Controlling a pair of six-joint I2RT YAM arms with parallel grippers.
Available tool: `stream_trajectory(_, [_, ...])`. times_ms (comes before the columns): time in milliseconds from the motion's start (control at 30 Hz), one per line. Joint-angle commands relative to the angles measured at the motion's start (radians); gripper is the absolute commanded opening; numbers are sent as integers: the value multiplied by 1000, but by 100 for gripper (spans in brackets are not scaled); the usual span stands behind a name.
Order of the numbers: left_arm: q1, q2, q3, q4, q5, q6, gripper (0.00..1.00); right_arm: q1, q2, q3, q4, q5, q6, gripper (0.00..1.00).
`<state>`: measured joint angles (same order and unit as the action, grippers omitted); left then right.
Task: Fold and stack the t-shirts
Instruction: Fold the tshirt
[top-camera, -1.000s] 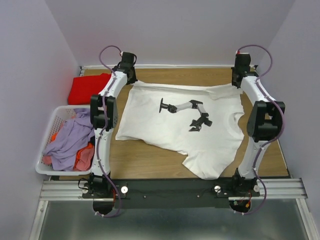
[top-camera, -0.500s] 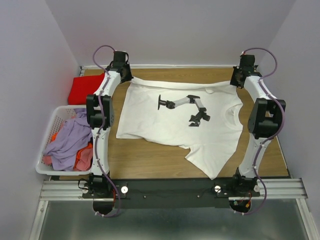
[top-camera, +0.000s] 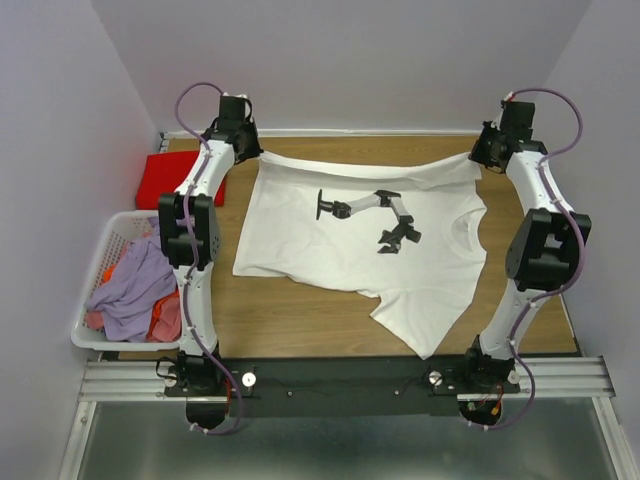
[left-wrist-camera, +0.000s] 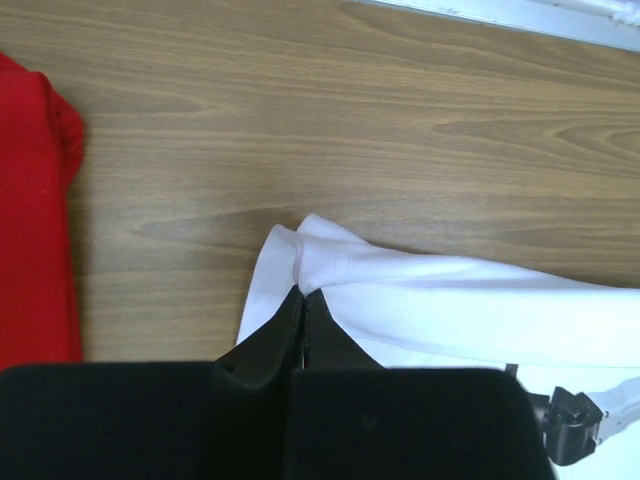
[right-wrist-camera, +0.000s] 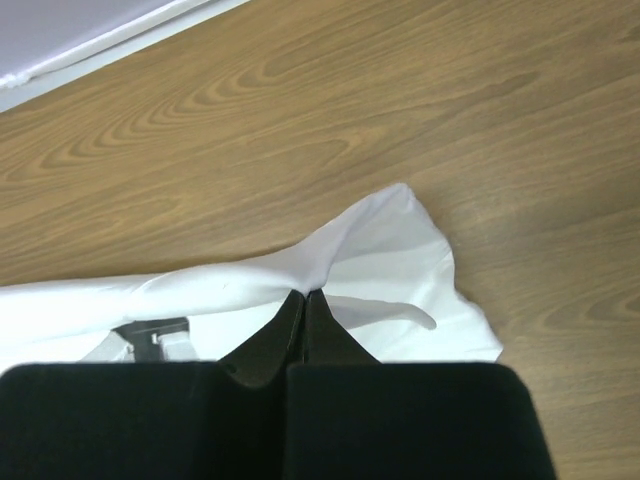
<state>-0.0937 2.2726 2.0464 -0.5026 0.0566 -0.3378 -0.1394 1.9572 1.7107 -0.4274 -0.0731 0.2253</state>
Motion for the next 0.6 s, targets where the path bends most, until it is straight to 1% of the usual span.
stream_trajectory(0, [3,-76,-31,-28,-35,0,0,-12,-61,-25,-65,-73,77,0])
stream_trajectory(200, [5,-105,-31,-91,-41,8,0,-22,-132,-80,-122,-102,135,0])
stream_trajectory(400, [3,-131,-98,-97,-47,10,0,-28,-202,-166,-169,-126,151,0])
stream_trajectory(567, [5,-139,-152,-94,-49,10,0,-48,-227,-249,-183,-148,166,0])
